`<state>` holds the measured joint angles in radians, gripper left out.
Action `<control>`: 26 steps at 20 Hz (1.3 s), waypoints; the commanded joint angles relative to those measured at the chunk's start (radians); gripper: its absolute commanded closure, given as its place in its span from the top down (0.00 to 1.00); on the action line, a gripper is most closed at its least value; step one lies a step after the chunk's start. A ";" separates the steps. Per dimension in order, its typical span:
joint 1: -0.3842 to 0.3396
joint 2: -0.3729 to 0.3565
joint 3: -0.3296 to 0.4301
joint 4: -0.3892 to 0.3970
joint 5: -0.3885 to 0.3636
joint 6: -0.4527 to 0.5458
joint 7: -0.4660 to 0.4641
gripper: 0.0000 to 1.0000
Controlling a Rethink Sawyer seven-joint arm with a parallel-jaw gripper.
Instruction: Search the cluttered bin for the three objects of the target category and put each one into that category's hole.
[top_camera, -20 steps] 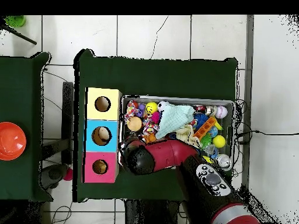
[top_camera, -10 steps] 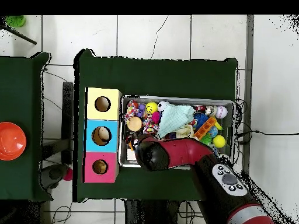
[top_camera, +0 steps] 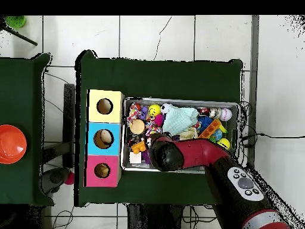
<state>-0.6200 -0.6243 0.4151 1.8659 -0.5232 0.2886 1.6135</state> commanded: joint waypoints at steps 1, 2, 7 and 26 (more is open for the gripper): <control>-0.010 0.037 -0.016 -0.124 -0.110 0.007 -0.048 0.00; -0.016 0.040 -0.010 -0.125 -0.115 0.006 -0.050 0.00; -0.022 0.045 -0.005 -0.121 -0.115 0.043 -0.035 1.00; 0.049 -0.054 -0.093 -0.110 -0.315 0.058 -0.071 1.00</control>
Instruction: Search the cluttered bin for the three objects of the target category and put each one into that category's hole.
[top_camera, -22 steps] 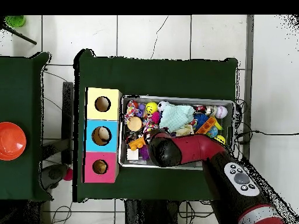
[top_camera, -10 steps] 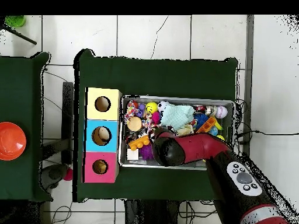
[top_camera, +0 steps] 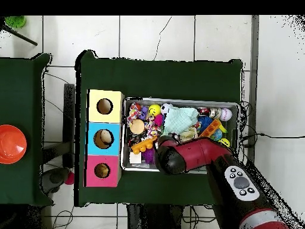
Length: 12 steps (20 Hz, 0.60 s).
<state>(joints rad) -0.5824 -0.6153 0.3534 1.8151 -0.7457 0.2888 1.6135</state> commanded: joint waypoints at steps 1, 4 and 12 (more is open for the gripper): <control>0.009 -0.076 -0.025 -0.056 -0.094 0.068 -0.082 1.00; -0.002 -0.104 -0.009 -0.053 -0.111 0.071 -0.104 1.00; -0.041 -0.124 0.007 -0.082 -0.181 0.048 -0.146 1.00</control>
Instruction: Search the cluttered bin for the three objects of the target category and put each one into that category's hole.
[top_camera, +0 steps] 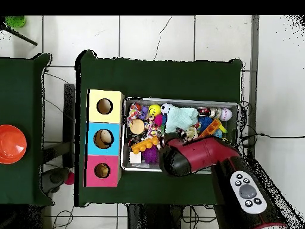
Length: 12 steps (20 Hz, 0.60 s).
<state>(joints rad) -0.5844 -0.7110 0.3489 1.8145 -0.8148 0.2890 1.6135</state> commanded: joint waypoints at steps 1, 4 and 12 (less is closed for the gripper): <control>-0.035 -0.029 0.011 -0.093 -0.123 0.047 -0.147 1.00; -0.047 -0.031 0.022 -0.098 -0.134 0.018 -0.122 1.00; -0.021 0.054 -0.032 -0.140 -0.181 -0.150 0.049 1.00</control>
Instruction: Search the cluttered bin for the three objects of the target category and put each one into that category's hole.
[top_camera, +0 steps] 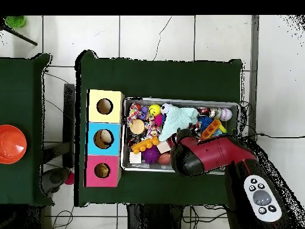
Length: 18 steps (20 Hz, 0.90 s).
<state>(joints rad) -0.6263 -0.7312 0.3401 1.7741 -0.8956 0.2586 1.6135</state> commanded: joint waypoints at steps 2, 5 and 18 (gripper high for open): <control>0.056 0.111 -0.076 -0.131 -0.113 -0.188 0.098 1.00; 0.081 0.147 -0.128 -0.153 -0.091 -0.280 0.131 1.00; -0.077 0.219 0.068 -0.097 0.074 -0.094 0.021 1.00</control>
<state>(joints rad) -0.6641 -0.5710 0.3117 1.6889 -0.8640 0.0290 1.6135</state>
